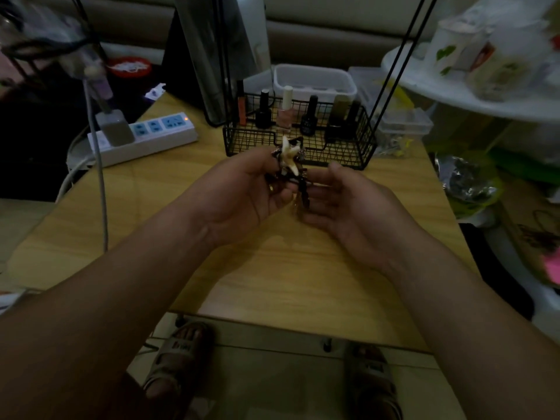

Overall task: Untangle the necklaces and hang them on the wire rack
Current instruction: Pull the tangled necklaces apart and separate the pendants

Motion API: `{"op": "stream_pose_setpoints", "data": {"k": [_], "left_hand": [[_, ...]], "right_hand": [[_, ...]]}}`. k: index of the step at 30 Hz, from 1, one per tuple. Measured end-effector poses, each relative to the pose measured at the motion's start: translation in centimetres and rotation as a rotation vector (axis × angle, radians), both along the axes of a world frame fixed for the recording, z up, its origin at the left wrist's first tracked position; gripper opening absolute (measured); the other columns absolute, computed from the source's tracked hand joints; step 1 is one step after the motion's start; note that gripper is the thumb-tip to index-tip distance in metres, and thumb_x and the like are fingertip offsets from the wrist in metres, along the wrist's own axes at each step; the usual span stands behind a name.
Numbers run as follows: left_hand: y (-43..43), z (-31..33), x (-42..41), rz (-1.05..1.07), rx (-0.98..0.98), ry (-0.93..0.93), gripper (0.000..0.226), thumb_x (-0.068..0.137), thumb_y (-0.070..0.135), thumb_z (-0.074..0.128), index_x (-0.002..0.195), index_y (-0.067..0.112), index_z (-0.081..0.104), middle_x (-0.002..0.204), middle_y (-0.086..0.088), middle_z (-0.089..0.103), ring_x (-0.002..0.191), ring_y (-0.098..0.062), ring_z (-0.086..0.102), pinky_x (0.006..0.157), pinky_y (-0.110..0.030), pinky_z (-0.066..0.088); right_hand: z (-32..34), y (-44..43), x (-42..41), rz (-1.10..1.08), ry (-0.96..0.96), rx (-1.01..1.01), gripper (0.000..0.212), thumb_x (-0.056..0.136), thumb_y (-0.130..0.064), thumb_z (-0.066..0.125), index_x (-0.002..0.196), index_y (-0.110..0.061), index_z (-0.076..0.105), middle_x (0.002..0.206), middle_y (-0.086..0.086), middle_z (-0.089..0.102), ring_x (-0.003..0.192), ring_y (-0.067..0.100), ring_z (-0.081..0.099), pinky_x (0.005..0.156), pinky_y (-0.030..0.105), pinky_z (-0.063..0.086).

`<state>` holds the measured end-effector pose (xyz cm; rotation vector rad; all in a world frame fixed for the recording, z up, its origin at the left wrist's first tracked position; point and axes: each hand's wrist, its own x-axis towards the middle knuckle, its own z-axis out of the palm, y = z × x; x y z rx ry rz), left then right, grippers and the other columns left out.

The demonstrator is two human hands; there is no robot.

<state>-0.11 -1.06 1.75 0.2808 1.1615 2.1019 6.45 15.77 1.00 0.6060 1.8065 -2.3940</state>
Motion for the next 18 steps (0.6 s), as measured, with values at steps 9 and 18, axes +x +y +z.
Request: {"op": "stream_pose_setpoints", "data": {"k": [9,18], "left_hand": [[0.3,-0.2,0.2,-0.037,0.003,0.029,0.044,0.091,-0.012,0.033,0.121,0.008,0.059,0.095,-0.008,0.065,0.075,-0.017,0.063,0.063,-0.024,0.055],[0.3,0.2,0.8,-0.087,-0.033,0.045,0.022,0.104,0.032,0.052,0.099,0.014,0.063,0.095,-0.005,0.062,0.079,-0.016,0.059,0.065,-0.024,0.052]], "right_hand": [[0.5,-1.0,0.4,0.069,-0.059,-0.363,0.056,0.107,-0.055,0.037,0.123,-0.009,0.065,0.084,0.003,0.073,0.078,0.016,0.073,0.082,0.039,0.058],[-0.3,-2.6,-0.1,0.099,-0.066,-0.433,0.068,0.103,-0.064,0.037,0.136,-0.011,0.063,0.118,0.01,0.067,0.12,0.027,0.067,0.107,0.055,0.049]]}}
